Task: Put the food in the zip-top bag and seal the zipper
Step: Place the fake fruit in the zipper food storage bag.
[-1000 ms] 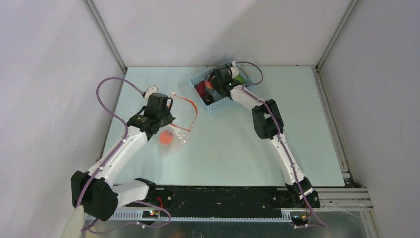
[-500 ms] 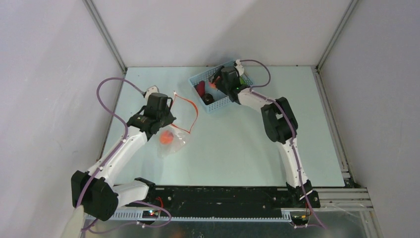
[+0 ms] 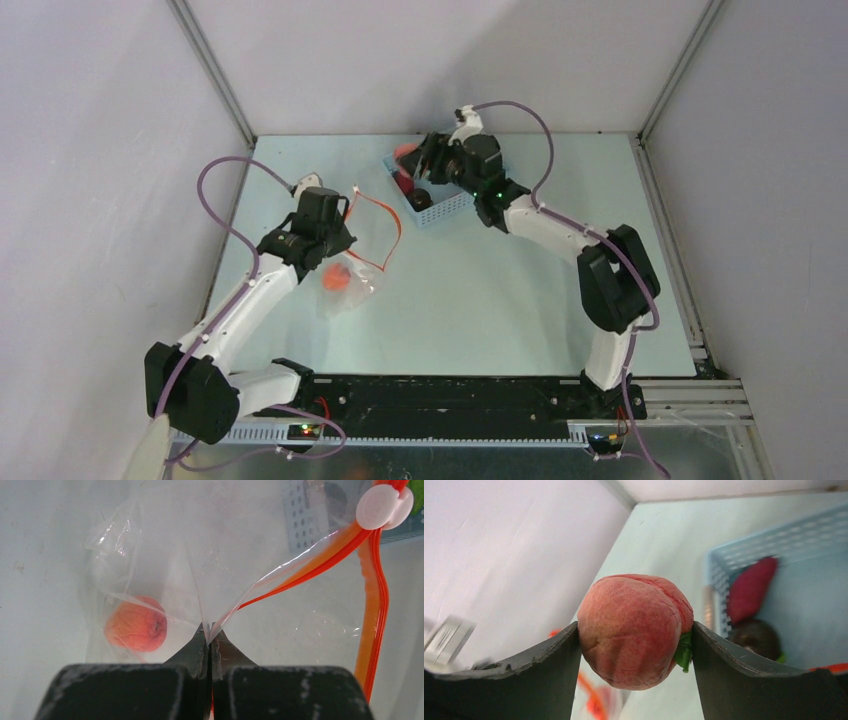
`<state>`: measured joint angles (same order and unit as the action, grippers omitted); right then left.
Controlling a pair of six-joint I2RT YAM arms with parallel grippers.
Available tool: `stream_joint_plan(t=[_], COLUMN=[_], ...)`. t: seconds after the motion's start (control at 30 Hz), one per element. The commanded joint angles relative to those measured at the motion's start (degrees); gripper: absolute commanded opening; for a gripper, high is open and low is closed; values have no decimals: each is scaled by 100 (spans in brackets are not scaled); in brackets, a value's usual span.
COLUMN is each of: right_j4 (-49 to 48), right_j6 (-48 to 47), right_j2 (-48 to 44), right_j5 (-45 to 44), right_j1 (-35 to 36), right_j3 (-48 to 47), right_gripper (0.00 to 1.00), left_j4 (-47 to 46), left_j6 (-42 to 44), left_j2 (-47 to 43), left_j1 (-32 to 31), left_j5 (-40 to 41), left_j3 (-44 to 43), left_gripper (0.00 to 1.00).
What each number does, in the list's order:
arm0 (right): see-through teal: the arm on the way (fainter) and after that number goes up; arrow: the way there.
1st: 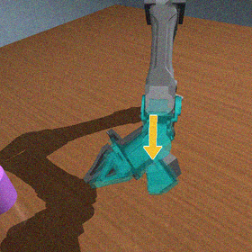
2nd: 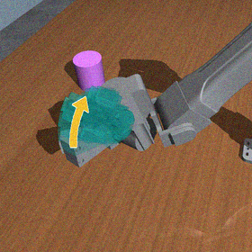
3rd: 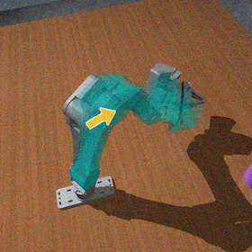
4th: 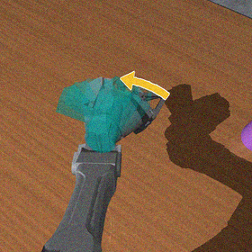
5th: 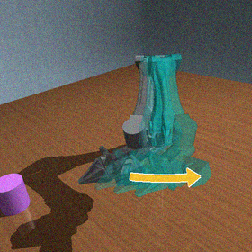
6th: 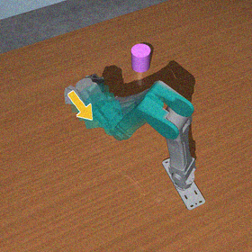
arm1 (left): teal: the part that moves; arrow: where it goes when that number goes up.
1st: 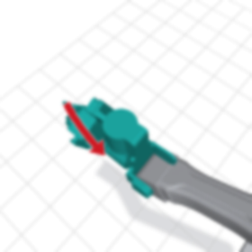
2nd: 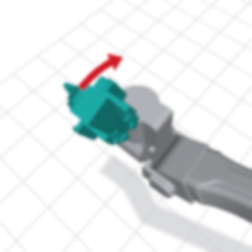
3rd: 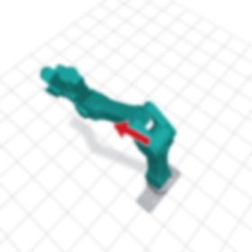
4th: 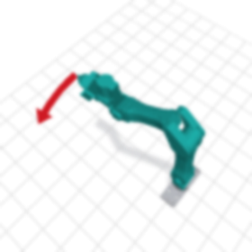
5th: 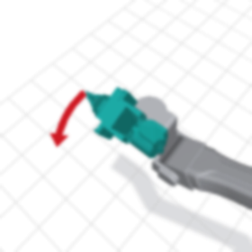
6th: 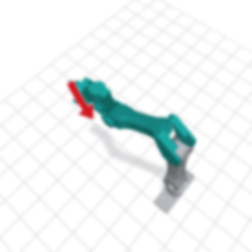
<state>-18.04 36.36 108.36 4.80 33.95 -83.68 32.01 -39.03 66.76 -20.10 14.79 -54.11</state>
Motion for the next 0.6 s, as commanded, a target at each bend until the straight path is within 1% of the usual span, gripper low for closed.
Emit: stream_joint_plan(t=[0.0,0.07,0.13,0.3,0.37,0.43,0.47,0.5,0.53,0.57], right_j4=[-349,-219,-70,279,415,476,490,511,516,526], right_j6=[-1109,-1415,-1707,-1825,-1863,-1938,-1968,-1980,-1983,-1988], right_j2=[-692,-858,-1027,-1040,-1024,-1008,-1011,-1010,-1016,-1017], right_j5=[1026,1161,1107,1138,1020,914,840,813,768,760], right_j1=[528,749,966,1267,1350,1430,1469,1485,1503,1510], right_j3=[318,431,534,600,606,604,605,607,607,607], right_gripper=[25,25,25,28,32,41,51,55,62,65], left_j4=[-15,-20,-18,-17,-16,-30,-40,-43,-45,-45], left_j6=[-24,-30,-34,-35,-35,-33,-19,-18,-18,-17], left_j2=[-6,-37,-64,-140,-163,-179,-198,-207,-218,-222], left_j1=[30,37,39,40,38,41,41,41,41,39], left_j5=[15,23,32,1,-2,-43,-58,-61,-63,-68], left_j3=[-35,-23,-26,-2,8,11,13,5,5,-6], left_gripper=[0,0,0,0,0,0,0,0,0,0])
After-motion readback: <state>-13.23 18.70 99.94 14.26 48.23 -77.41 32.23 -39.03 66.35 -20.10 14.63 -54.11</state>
